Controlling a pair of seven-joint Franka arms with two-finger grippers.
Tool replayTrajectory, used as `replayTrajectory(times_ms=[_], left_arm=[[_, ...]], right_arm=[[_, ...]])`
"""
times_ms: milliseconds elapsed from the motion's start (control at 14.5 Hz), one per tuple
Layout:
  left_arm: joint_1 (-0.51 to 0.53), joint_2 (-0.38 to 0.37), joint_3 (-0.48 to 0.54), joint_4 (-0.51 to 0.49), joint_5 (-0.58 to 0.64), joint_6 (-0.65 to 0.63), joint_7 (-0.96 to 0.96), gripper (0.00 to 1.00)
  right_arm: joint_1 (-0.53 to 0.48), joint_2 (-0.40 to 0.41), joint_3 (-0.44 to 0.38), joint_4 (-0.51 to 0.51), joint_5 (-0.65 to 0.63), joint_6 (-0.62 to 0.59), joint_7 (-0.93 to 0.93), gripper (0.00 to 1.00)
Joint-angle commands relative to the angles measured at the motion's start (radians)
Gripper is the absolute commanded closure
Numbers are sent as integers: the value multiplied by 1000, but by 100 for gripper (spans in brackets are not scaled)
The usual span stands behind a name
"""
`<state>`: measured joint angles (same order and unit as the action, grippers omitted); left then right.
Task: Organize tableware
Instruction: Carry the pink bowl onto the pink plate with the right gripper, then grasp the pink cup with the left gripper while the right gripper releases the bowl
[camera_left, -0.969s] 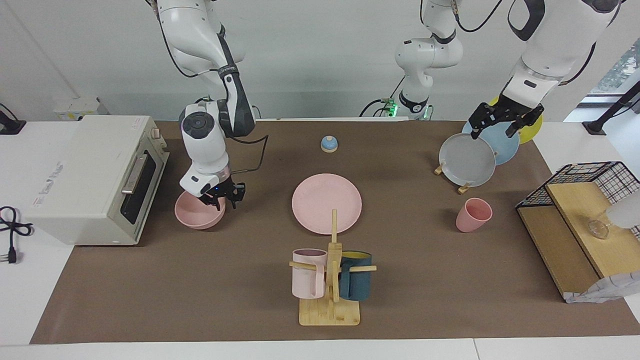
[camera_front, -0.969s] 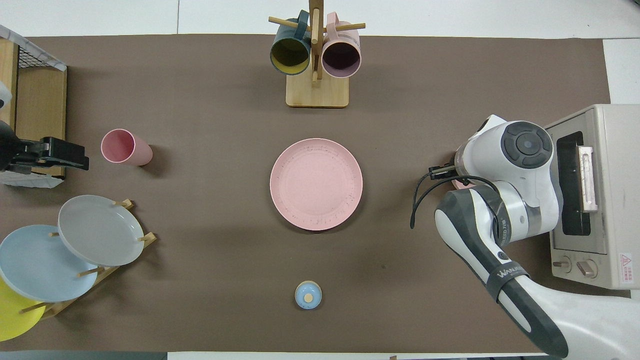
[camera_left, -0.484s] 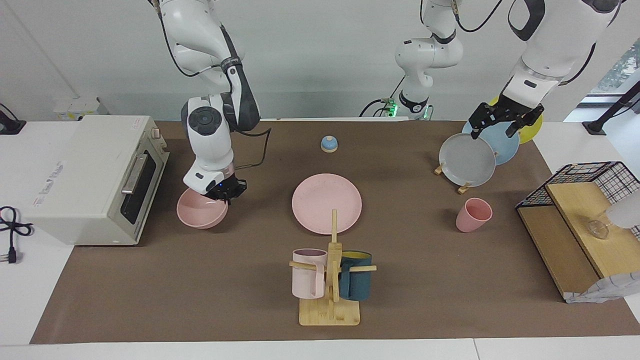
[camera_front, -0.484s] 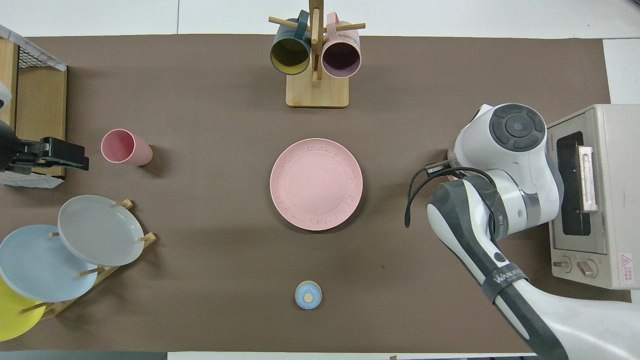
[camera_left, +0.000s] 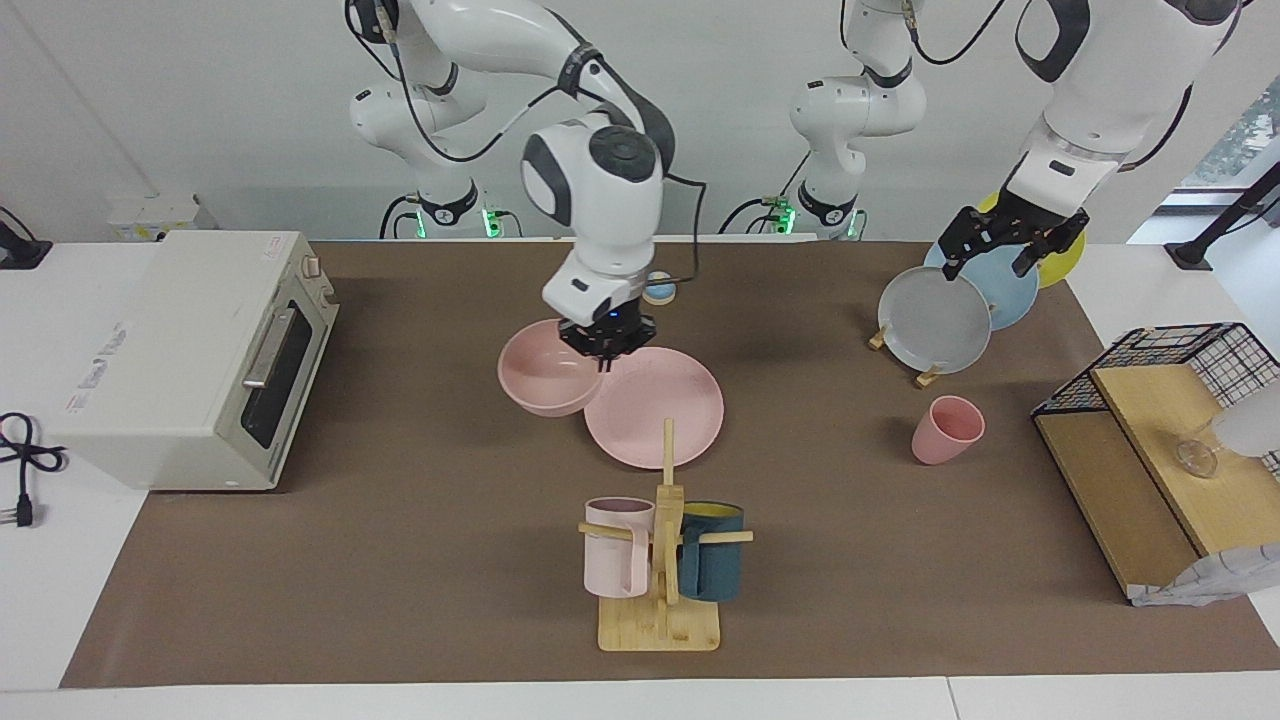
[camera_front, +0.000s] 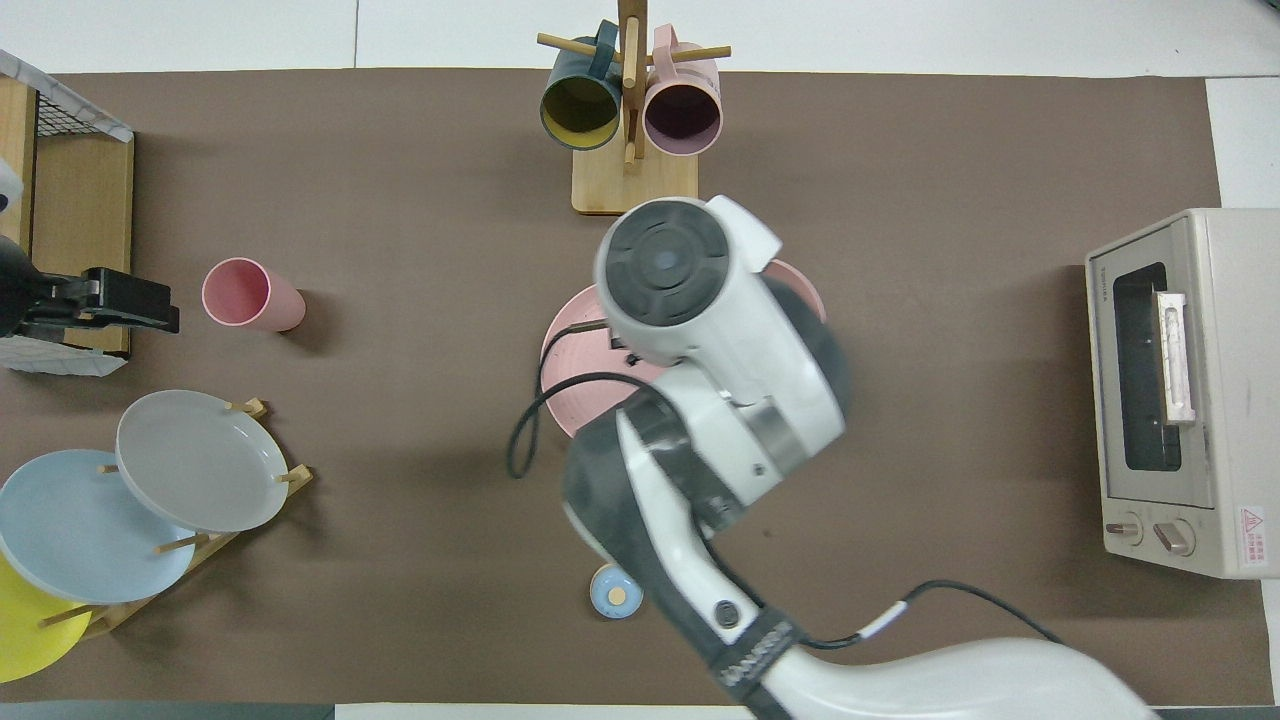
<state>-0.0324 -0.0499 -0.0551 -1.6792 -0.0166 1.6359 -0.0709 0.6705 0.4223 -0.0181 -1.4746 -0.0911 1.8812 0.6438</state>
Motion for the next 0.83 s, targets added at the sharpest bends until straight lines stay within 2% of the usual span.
replayTrajectory(times_ms=[0, 138, 277, 484, 761], left_arm=[[6, 85, -2, -62, 7, 157, -9, 0], [14, 177, -2, -63, 7, 240, -9, 0], [25, 229, -2, -69, 7, 307, -7, 0], [26, 252, -3, -122, 4, 406, -9, 0], [14, 286, -3, -145, 6, 452, -32, 0]], right_arm=[[37, 133, -5, 128, 5, 54, 85, 100], [63, 131, -5, 74, 10, 117, 88, 100], [64, 131, -5, 57, 11, 130, 95, 100], [67, 107, -3, -27, 11, 205, 117, 100], [81, 107, 0, -35, 13, 236, 131, 100]])
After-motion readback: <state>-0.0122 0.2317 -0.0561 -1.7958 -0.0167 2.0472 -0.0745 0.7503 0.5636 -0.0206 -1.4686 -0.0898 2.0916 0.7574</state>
